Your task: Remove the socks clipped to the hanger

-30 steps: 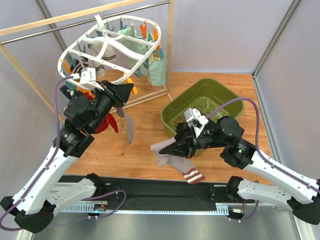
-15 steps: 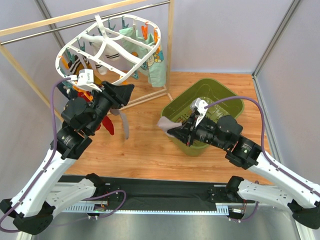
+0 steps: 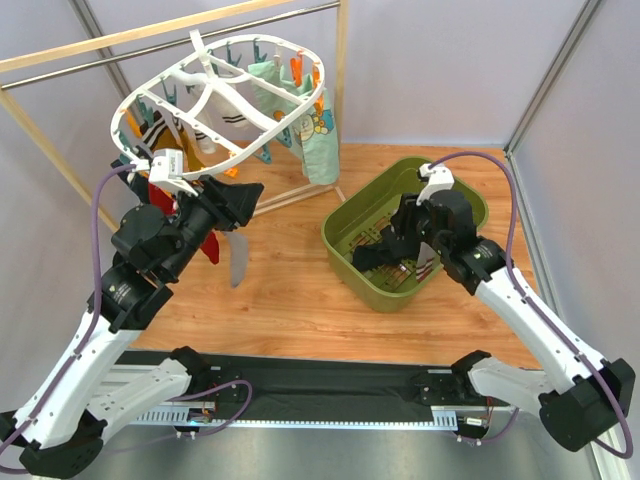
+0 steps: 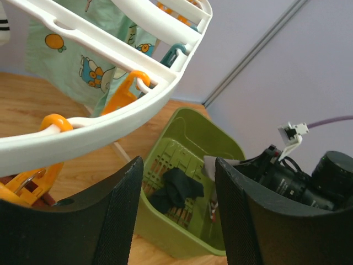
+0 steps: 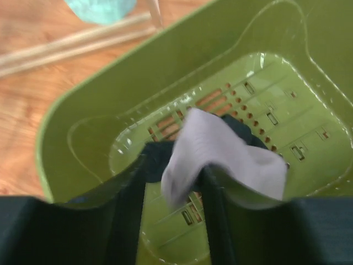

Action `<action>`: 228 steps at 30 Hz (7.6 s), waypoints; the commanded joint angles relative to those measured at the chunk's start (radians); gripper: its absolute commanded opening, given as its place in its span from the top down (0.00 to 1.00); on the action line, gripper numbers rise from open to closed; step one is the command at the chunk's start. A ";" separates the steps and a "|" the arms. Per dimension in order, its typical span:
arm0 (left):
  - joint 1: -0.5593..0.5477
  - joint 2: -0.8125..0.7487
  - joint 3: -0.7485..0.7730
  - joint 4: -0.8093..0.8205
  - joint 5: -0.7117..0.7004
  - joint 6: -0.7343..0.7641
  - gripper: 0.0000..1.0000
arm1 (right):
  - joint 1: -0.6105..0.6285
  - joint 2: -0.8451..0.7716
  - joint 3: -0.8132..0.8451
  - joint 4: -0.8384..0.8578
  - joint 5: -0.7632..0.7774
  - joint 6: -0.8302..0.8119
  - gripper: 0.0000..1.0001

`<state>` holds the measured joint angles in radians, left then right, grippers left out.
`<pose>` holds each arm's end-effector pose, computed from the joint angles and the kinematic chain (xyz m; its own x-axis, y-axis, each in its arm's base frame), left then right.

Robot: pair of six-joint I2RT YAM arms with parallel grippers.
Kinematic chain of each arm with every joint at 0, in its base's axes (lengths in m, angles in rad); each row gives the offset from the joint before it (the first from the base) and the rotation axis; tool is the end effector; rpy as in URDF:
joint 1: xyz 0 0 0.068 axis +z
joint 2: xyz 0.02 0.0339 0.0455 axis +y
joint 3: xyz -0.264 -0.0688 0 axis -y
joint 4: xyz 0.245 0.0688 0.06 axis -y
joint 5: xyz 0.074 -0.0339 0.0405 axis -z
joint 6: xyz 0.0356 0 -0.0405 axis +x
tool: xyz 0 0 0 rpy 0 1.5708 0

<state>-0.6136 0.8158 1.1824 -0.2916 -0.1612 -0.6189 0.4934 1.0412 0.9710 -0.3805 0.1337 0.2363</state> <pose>0.1301 -0.0847 0.4578 -0.2039 -0.5568 -0.8053 0.3919 0.7073 -0.5883 0.2080 0.1065 0.3364 -0.4581 0.0171 -0.8887 -0.2638 0.9522 0.1543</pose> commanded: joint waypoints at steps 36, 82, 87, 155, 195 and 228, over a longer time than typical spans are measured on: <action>0.003 -0.451 0.056 -0.532 -0.480 0.265 0.37 | 0.697 0.894 0.532 0.965 0.201 -0.084 0.05; 0.003 -0.438 -0.217 -0.396 0.121 0.122 0.35 | 0.676 0.278 0.060 0.833 -0.135 -0.026 1.00; 0.003 -0.428 -0.314 -0.259 0.314 0.159 0.33 | 0.651 0.214 0.015 0.818 -0.158 0.006 1.00; 0.005 -0.280 -0.458 0.072 0.551 0.166 1.00 | 0.507 0.464 0.770 0.106 -0.082 -0.293 0.27; 0.005 -0.285 -0.474 0.101 0.588 0.165 1.00 | 0.540 0.580 0.788 0.321 -0.079 -0.166 0.47; 0.005 -0.294 -0.471 0.086 0.589 0.160 1.00 | 0.542 0.494 0.648 0.417 -0.082 -0.132 0.61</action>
<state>-0.6136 0.5320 0.7059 -0.2420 0.4141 -0.4660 1.0328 1.6146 1.6669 -0.0002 0.0536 0.1009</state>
